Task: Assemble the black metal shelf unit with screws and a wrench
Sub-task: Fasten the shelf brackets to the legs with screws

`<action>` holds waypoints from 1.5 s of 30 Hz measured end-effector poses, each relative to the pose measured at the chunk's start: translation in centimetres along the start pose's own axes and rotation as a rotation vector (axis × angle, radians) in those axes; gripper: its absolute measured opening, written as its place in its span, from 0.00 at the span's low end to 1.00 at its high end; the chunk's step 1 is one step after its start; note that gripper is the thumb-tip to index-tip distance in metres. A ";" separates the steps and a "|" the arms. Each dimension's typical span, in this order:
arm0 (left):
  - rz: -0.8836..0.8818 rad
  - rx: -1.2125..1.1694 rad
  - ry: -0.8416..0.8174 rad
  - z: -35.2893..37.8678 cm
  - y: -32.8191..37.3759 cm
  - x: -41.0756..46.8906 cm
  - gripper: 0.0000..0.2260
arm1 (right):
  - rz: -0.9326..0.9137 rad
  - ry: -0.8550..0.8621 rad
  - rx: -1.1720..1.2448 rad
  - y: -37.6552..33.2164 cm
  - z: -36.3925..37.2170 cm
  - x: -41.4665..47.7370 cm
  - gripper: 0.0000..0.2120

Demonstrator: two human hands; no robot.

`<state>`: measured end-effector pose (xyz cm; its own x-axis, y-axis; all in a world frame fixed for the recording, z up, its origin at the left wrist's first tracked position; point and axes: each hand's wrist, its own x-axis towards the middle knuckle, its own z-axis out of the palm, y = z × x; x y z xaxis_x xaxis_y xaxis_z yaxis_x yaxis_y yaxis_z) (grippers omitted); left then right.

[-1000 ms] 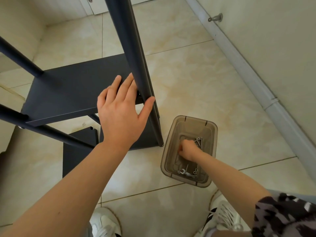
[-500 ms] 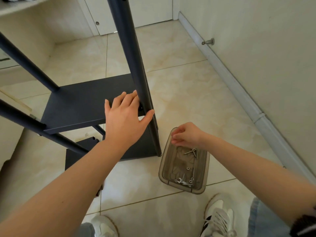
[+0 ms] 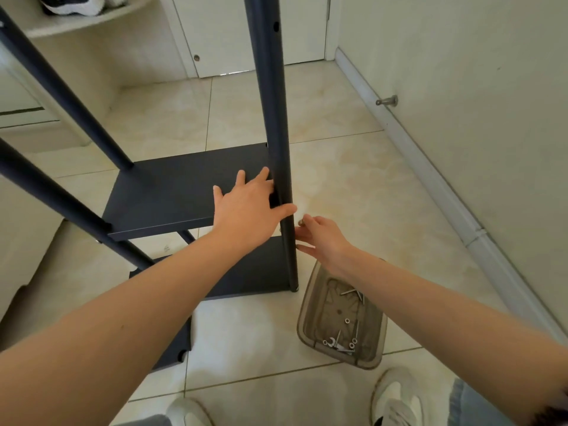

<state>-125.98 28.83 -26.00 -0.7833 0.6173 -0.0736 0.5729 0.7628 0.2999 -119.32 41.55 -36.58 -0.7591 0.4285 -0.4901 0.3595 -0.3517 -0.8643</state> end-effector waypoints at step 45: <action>-0.192 -0.944 0.393 -7.6 -15.6 -7.2 0.14 | -0.526 -0.251 -0.608 -10.8 13.3 -3.1 0.08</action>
<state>-131.12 11.06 -22.92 -0.9618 0.2657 0.0655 0.1410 0.2759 0.9508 -128.05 33.00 -24.19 -0.9817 0.1882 -0.0293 0.1007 0.3821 -0.9186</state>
